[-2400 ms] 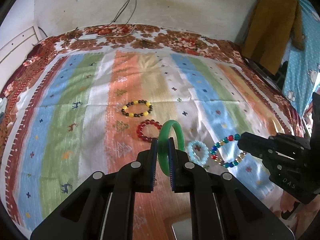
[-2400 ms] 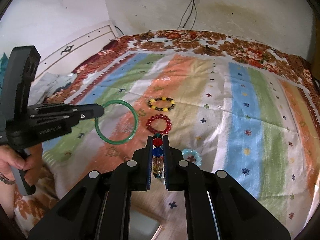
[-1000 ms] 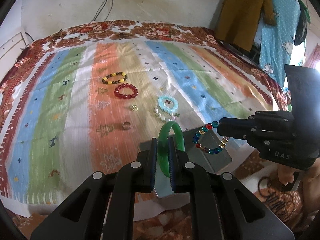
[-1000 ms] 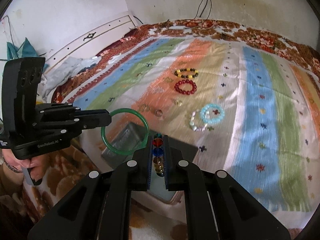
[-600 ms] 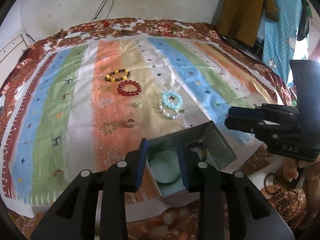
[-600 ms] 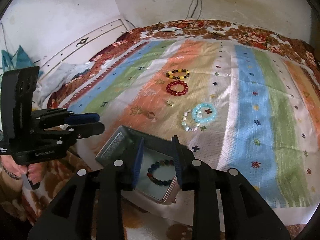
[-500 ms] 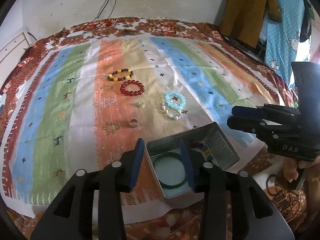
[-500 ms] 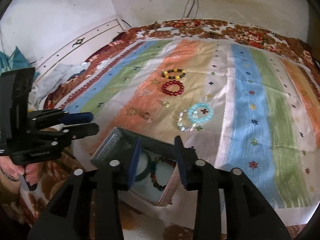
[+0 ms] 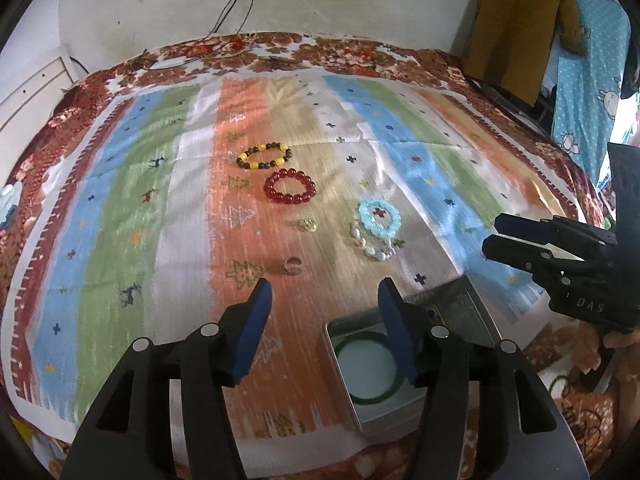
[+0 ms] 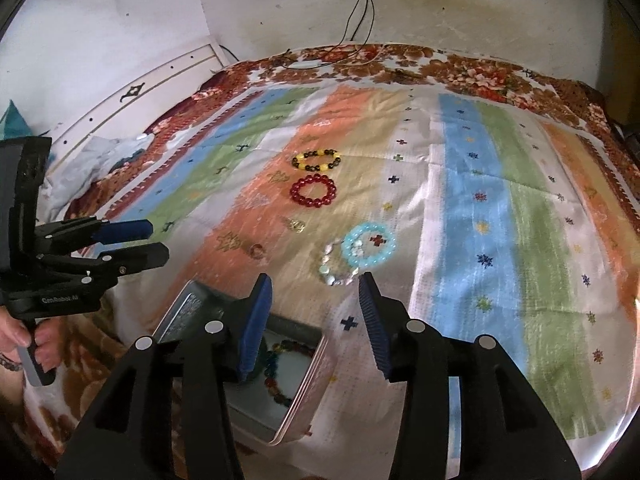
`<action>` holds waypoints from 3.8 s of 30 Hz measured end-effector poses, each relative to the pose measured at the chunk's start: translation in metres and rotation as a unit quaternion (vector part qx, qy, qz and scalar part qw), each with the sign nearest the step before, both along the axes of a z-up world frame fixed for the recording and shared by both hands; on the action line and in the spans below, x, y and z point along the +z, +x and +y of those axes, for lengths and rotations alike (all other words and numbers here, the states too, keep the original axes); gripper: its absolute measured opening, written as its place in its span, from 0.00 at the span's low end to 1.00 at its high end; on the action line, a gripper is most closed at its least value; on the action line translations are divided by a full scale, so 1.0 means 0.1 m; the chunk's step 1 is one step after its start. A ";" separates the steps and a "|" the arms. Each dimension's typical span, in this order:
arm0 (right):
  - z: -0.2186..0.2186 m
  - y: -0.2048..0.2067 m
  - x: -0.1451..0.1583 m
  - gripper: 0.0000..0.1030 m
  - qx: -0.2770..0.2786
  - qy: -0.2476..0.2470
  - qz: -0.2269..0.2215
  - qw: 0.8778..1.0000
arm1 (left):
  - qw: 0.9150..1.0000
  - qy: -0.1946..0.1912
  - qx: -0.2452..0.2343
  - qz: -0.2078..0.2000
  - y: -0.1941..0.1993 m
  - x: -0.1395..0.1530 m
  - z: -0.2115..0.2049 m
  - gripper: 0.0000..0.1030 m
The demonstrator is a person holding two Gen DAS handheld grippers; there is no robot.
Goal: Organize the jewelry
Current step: 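Open the left tool over the tin while the right tool releases its bracelet into it, then move the left tool toward the red beaded bracelet while the right tool approaches the light-blue bracelet, then close the left tool on the red bracelet while the right tool grips the light-blue bracelet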
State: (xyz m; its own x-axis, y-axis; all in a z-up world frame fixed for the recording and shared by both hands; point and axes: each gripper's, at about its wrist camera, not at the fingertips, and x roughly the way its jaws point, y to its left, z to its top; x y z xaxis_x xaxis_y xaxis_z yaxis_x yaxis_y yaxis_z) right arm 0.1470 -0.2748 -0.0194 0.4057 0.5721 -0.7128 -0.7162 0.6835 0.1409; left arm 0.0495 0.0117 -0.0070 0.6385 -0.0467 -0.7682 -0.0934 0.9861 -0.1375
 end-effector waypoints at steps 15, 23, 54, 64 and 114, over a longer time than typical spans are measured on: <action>0.20 0.35 -0.09 0.58 -0.008 -0.031 0.010 0.999 | 1.000 0.025 0.007 0.018 0.47 0.01 0.12 0.59; 0.35 0.63 -0.20 0.63 -0.011 -0.066 0.029 0.997 | 0.998 0.032 0.010 0.044 0.82 -0.08 0.22 0.63; 0.64 1.36 -0.61 0.63 -0.033 -0.119 0.098 0.987 | 0.990 -0.024 0.056 0.124 1.80 -0.60 0.67 0.66; 0.71 1.47 -0.78 0.63 -0.037 -0.144 0.113 0.982 | 0.986 -0.031 0.067 0.152 1.99 -0.82 0.76 0.66; 0.70 1.68 -0.81 0.11 -0.062 -0.182 0.060 0.980 | 0.985 0.000 0.070 0.155 2.16 -0.94 0.76 0.12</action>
State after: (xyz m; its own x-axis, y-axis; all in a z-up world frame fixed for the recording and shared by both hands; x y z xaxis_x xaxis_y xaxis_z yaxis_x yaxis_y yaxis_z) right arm 0.3151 -0.2048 -0.1007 0.3561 0.2235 -0.9073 -0.6177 0.7849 -0.0491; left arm 0.2654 0.0879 -0.1015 0.3735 0.0255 -0.9273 -0.2652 0.9608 -0.0804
